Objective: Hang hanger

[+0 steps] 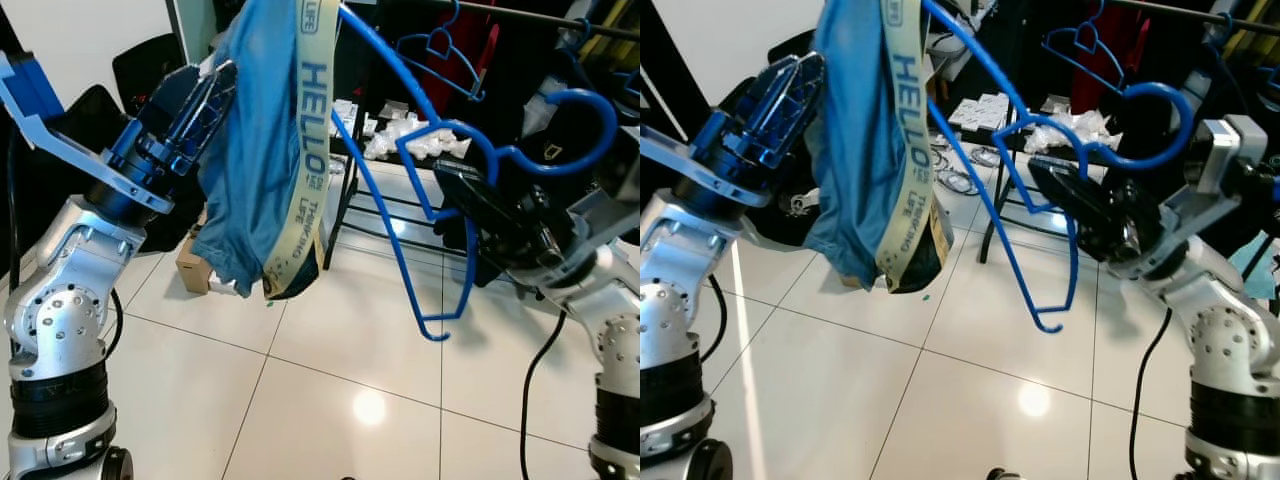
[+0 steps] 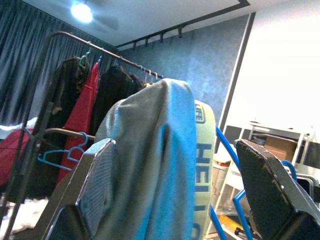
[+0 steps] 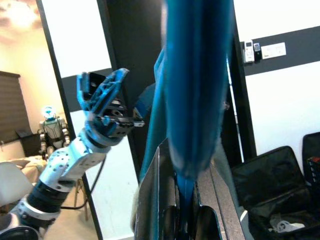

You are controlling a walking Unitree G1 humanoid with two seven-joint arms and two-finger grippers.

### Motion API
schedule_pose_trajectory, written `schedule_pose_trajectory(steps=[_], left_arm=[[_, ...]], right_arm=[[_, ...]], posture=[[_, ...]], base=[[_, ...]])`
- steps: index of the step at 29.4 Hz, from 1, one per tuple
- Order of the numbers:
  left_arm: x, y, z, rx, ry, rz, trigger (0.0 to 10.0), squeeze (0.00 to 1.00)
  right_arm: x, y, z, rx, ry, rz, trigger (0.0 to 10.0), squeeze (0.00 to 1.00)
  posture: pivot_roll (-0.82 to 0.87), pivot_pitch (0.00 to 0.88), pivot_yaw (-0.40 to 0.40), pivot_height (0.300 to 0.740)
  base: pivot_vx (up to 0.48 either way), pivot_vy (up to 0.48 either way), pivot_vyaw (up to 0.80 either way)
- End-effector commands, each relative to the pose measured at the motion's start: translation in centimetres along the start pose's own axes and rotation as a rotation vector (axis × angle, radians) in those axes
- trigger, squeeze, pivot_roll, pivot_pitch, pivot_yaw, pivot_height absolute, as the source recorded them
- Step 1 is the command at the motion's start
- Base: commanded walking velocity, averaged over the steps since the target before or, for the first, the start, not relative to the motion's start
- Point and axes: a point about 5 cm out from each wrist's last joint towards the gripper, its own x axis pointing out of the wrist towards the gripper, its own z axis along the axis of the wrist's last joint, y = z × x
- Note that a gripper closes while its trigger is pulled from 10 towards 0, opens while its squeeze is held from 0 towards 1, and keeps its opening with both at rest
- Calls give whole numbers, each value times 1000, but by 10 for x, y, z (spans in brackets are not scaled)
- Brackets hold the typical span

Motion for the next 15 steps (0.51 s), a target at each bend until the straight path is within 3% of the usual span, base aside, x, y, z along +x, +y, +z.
schedule_pose_trajectory(steps=[1,7,9,10,11,14,15], left_arm=[[1,-4,3,32,21,-26,10000,0],[4,-3,4,77,29,-9,10000,0],[10,-2,5,162,36,36,10000,0],[10,-2,5,162,36,36,10000,0],[15,-3,-3,248,77,68,10000,0],[20,-5,-11,307,106,91,10000,0],[28,-7,-25,472,142,163,10000,0]], right_arm=[[3,-1,0,-12,-11,8,10000,0],[10,-7,-1,-19,-24,-5,10000,0],[15,-13,-7,-29,-12,-46,10000,0],[15,-13,-7,-29,-12,-46,10000,0],[18,-14,-12,-30,2,-62,10000,0],[21,-14,-17,-27,12,-69,10000,0],[26,-13,-26,-21,31,-69,10000,0]], posture=[[-15,136,9,740],[-12,135,5,740],[-10,137,3,740],[-10,137,3,740],[-10,138,1,740],[-10,137,2,740],[-14,136,2,740]], base=[[0,0,0],[0,0,0],[0,0,0],[0,0,0],[0,0,0],[0,0,0],[0,0,0]])
